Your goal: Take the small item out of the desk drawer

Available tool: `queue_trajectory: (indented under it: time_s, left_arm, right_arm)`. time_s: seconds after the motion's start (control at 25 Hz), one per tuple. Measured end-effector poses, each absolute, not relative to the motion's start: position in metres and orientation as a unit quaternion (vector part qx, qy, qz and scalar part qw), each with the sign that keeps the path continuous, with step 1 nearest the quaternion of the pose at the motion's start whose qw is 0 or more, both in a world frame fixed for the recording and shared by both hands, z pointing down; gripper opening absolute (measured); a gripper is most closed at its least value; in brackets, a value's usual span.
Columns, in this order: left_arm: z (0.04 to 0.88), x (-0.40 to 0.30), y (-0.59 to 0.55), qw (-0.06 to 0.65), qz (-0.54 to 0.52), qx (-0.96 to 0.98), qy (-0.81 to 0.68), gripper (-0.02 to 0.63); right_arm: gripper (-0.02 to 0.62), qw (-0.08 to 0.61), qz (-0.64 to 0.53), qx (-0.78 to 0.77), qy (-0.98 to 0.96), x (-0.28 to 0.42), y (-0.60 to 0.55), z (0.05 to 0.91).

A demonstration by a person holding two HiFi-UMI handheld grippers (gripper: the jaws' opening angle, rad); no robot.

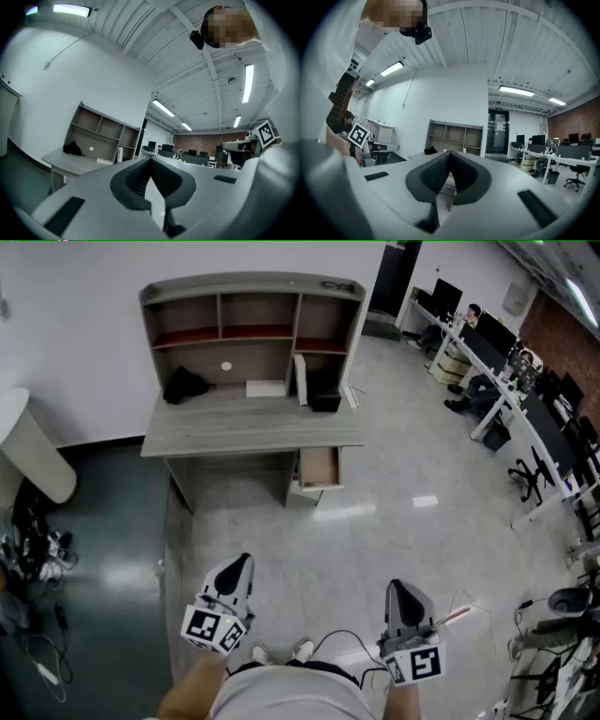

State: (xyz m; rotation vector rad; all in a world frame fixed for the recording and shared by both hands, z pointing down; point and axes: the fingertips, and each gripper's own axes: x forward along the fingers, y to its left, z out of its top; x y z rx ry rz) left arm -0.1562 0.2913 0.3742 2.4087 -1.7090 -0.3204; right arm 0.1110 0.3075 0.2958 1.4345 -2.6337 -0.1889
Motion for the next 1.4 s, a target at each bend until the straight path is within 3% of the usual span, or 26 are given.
queue_trajectory:
  time_s: [0.4,0.76,1.4]
  left_arm:
    - [0.393,-0.164,0.299,0.114,-0.105,0.813,-0.562,0.017]
    - [0.434,-0.147,0.288,0.175,-0.097,0.823,-0.531,0.017]
    - [0.431,-0.065,0.066,0.220,-0.111,0.786,-0.568,0.017]
  right_arm:
    - [0.021,0.041,-0.036,0.473,-0.880,0.098,0.313,0.298]
    - [0.021,0.060,-0.007,0.504,-0.862,0.115,0.303,0.333]
    - [0.021,0.028,0.002,0.437,-0.899,0.187,0.035,0.329]
